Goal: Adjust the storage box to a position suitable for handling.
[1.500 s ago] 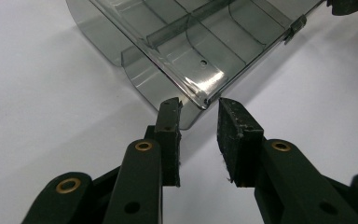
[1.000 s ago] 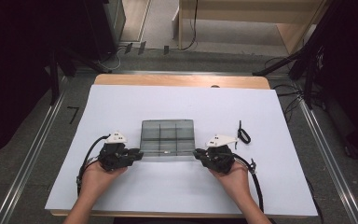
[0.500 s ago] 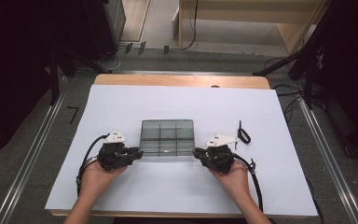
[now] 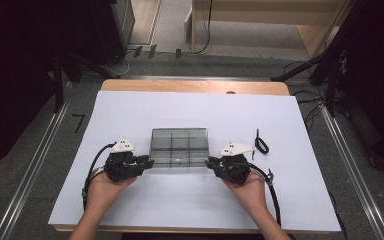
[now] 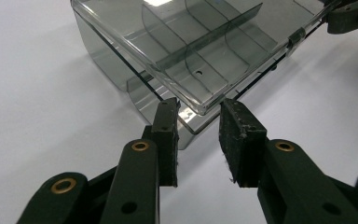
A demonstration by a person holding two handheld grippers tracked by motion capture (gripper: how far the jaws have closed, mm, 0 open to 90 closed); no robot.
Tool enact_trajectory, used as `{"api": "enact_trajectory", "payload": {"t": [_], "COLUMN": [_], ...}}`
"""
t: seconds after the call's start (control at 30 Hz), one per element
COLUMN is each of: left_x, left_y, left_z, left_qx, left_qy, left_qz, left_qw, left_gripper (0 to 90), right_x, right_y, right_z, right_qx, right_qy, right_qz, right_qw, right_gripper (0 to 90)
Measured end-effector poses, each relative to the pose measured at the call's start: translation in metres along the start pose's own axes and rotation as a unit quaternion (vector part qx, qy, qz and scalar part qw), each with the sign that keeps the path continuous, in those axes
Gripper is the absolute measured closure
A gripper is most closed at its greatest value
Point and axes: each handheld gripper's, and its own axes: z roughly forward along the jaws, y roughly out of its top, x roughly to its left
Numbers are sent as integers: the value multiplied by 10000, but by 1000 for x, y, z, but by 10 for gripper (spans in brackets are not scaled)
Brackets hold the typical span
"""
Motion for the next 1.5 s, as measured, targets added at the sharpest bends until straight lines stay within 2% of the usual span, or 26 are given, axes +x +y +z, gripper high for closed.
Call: {"api": "enact_trajectory", "payload": {"t": [0.3,0.9,1.07,1.5], "left_x": [2,-1,2,3], "left_y": [2,11,14,24], "left_z": [0,1,2,-2], "left_qx": [-66,-141,-137,-138], "left_qy": [-49,136,92,170], "left_qz": [-153,-47,-177,-222], "left_qw": [9998,9998,9997,9995], "left_gripper": [630,545,484,422], "right_x": [1,1,-1,-5], "right_y": [4,13,17,24], "right_z": [-1,1,1,-1], "right_qx": [-27,-54,-63,-146], "right_qy": [-38,-94,-117,-112], "right_qz": [-4,50,64,122], "right_qw": [10000,9999,9999,9998], "right_gripper": [771,699,685,637]}}
